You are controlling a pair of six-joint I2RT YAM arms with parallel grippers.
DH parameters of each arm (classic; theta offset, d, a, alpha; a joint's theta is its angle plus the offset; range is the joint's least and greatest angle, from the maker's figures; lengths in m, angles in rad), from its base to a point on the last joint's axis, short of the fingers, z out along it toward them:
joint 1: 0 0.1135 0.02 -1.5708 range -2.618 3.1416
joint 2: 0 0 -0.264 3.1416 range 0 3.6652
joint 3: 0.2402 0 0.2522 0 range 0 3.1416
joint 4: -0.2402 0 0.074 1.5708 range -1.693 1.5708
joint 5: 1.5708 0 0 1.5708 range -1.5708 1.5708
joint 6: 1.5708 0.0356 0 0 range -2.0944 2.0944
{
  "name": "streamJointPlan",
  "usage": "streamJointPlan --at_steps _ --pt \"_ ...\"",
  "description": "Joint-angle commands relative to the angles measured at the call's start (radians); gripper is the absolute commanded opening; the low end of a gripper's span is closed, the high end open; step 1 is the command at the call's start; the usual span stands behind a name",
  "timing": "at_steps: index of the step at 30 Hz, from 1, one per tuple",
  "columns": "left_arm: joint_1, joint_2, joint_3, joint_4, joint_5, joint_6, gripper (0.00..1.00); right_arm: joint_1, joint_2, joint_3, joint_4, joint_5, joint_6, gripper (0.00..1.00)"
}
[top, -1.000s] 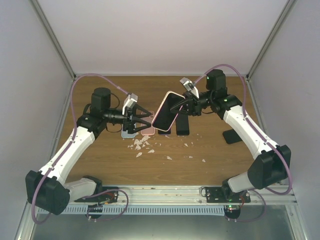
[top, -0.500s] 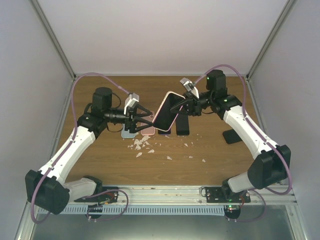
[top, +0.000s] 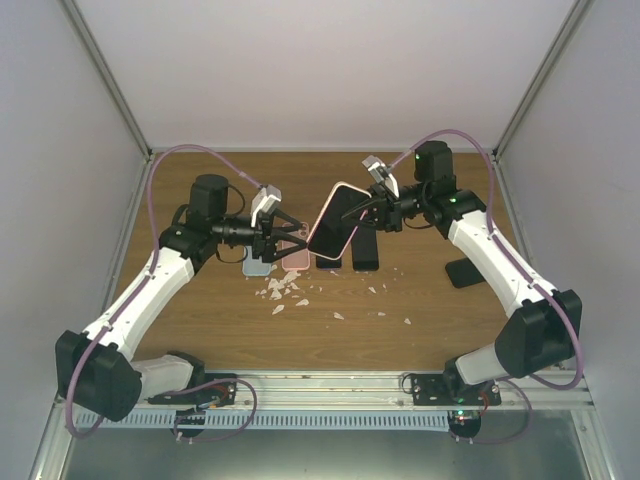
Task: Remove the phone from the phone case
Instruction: Remove the phone case from the phone.
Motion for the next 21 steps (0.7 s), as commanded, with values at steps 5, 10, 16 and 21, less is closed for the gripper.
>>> streamJointPlan --at_steps 5,10,16,21 --pt "0.002 0.042 0.003 0.008 -0.203 0.005 0.74 0.039 -0.028 0.024 -0.040 -0.291 -0.060 0.00" --pt "0.001 0.051 0.002 0.019 -0.250 -0.010 0.74 0.057 -0.025 0.025 -0.057 -0.296 -0.074 0.01" --pt "0.001 0.059 0.009 0.021 -0.301 -0.010 0.74 0.083 -0.019 0.022 -0.064 -0.296 -0.080 0.00" --pt "0.003 0.061 0.004 0.021 -0.326 -0.002 0.74 0.104 -0.015 0.024 -0.073 -0.297 -0.079 0.01"
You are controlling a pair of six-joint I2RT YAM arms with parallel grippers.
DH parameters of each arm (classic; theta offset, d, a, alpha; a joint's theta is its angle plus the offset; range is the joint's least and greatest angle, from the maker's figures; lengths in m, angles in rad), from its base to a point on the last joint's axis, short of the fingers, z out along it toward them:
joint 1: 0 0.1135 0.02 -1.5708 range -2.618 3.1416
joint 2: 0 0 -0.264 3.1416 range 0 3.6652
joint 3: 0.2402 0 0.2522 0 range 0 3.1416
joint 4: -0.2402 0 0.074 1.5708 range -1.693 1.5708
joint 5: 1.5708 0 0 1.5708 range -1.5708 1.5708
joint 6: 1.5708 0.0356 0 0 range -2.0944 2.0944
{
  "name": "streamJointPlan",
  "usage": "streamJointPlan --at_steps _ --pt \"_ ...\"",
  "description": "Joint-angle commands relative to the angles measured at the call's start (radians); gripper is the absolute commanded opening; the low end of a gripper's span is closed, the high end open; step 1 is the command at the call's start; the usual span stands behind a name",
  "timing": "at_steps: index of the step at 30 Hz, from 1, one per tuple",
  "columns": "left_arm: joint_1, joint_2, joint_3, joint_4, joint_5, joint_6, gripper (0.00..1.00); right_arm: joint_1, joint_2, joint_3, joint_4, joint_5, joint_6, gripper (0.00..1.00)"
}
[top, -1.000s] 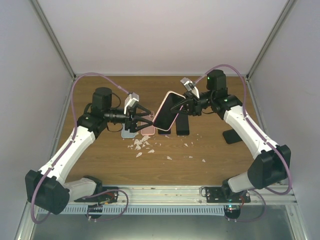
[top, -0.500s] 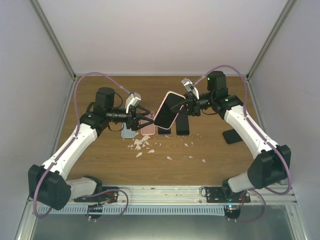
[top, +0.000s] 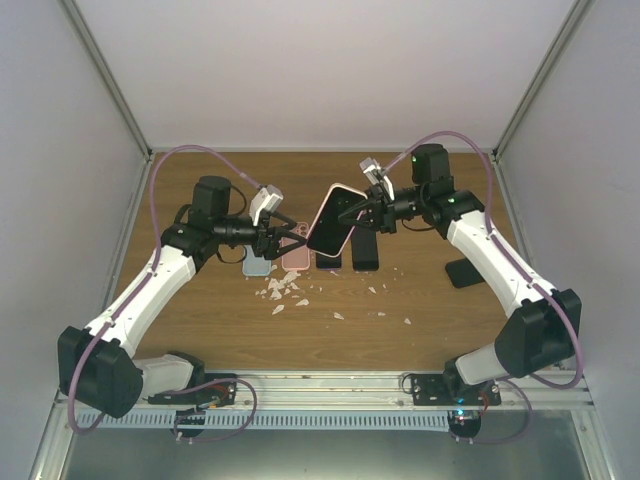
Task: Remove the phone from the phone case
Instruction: Remove the phone case from the phone.
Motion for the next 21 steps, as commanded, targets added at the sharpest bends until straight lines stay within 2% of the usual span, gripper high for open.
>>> streamJointPlan --at_steps 1,7,21 --pt "0.003 0.036 0.001 0.071 -0.164 -0.002 0.74 0.096 -0.018 0.023 -0.004 -0.421 0.009 0.00" --pt "0.021 0.035 -0.024 0.114 -0.067 0.002 0.74 0.101 -0.018 0.024 -0.007 -0.422 0.022 0.00" --pt "0.020 0.066 0.004 0.126 -0.127 0.103 0.73 0.121 -0.003 0.054 -0.013 -0.422 0.064 0.00"
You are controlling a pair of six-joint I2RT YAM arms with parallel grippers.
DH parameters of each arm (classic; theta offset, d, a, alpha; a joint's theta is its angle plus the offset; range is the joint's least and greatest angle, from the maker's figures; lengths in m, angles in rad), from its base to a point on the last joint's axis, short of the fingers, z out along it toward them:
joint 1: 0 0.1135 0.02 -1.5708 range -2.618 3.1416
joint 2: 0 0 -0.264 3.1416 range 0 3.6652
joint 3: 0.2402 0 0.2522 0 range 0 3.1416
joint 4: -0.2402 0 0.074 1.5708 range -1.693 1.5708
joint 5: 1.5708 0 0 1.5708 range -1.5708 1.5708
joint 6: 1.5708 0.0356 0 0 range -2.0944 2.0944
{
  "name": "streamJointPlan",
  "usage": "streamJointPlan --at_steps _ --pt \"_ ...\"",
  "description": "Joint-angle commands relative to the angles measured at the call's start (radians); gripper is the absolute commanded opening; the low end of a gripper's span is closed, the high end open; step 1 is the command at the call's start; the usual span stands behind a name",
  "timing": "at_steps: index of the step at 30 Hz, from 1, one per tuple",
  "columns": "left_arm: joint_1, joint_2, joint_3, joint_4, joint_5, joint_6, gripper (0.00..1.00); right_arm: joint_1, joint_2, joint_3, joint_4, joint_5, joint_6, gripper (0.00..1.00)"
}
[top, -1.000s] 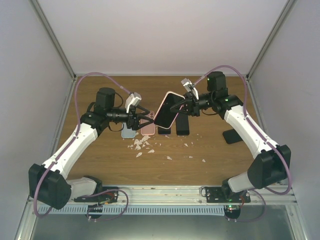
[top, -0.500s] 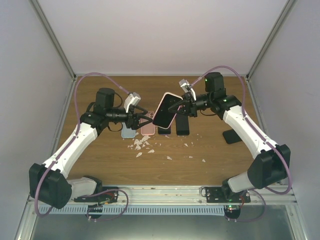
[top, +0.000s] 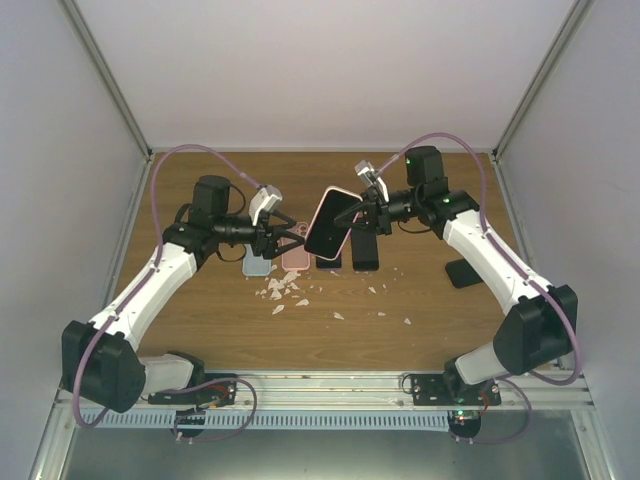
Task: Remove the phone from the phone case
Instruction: Remove the phone case from the phone.
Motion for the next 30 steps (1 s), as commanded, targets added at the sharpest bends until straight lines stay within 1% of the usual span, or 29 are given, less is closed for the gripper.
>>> streamJointPlan --at_steps 1,5,9,11,14,18,23,25,30 --pt "-0.005 0.044 0.014 0.106 -0.163 0.064 0.73 0.099 -0.018 0.058 0.004 -0.459 0.045 0.00" --pt "-0.013 0.053 0.015 0.101 -0.182 0.096 0.71 0.109 -0.017 0.072 -0.016 -0.459 0.031 0.00" --pt "-0.025 0.073 0.034 0.103 -0.174 0.066 0.68 0.126 -0.012 0.080 -0.037 -0.459 0.005 0.00" --pt "-0.041 0.090 0.052 0.100 -0.143 0.040 0.67 0.133 -0.007 0.080 -0.041 -0.459 -0.006 0.01" --pt "-0.066 0.108 0.072 0.107 -0.055 0.000 0.67 0.141 -0.001 0.082 -0.048 -0.460 -0.019 0.01" --pt "-0.087 0.104 0.066 0.162 0.068 -0.064 0.66 0.143 0.001 0.071 -0.050 -0.459 -0.020 0.00" --pt "-0.095 0.104 0.065 0.242 0.128 -0.154 0.66 0.143 0.008 0.069 -0.053 -0.459 -0.055 0.01" --pt "-0.100 0.104 0.068 0.273 0.134 -0.185 0.66 0.143 0.014 0.069 -0.060 -0.459 -0.067 0.00" --pt "-0.105 0.112 0.093 0.312 0.075 -0.261 0.64 0.145 0.026 0.062 -0.071 -0.458 -0.081 0.01"
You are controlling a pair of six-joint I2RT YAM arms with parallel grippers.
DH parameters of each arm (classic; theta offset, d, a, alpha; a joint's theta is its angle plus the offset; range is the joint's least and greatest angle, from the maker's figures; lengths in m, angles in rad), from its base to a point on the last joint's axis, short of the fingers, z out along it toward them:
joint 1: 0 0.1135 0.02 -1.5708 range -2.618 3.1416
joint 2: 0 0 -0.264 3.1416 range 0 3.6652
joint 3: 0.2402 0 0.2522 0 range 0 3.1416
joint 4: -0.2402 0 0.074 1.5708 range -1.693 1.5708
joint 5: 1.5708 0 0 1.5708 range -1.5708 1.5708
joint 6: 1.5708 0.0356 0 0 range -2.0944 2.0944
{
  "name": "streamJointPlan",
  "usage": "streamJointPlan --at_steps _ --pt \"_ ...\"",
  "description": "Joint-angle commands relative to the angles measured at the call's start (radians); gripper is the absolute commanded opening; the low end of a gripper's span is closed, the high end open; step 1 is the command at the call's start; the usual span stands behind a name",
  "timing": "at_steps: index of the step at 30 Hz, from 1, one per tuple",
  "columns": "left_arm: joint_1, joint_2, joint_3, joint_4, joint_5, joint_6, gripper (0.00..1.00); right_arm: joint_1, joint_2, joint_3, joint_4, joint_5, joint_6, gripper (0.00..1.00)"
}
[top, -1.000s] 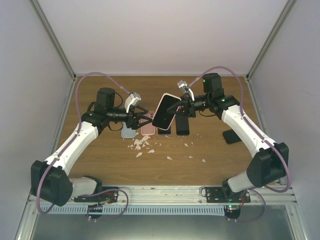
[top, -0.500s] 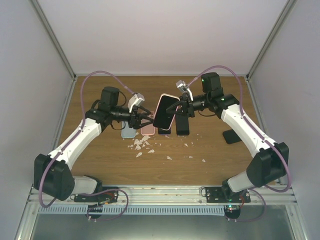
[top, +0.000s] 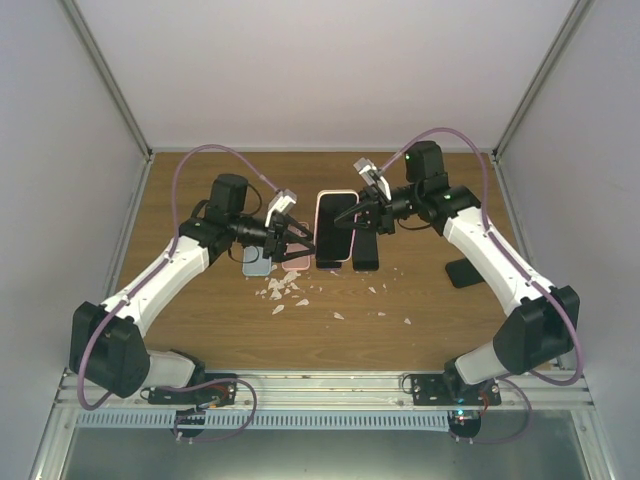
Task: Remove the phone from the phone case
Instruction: Remove the phone case from the phone.
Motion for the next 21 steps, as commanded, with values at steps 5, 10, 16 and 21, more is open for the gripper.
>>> streamJointPlan --at_steps 5,10,16,21 --pt "-0.027 0.041 0.103 0.239 -0.282 -0.148 0.61 0.125 0.040 0.014 -0.019 -0.368 -0.009 0.01" --pt "-0.028 0.072 0.159 0.217 -0.403 -0.158 0.57 0.126 0.071 0.043 -0.034 -0.368 -0.007 0.01" --pt "-0.025 0.101 0.220 0.244 -0.321 -0.152 0.56 0.107 0.097 0.098 -0.026 -0.343 0.022 0.01" --pt "0.021 0.050 0.142 0.297 -0.216 -0.190 0.59 0.050 0.077 0.103 0.055 -0.269 0.129 0.00"
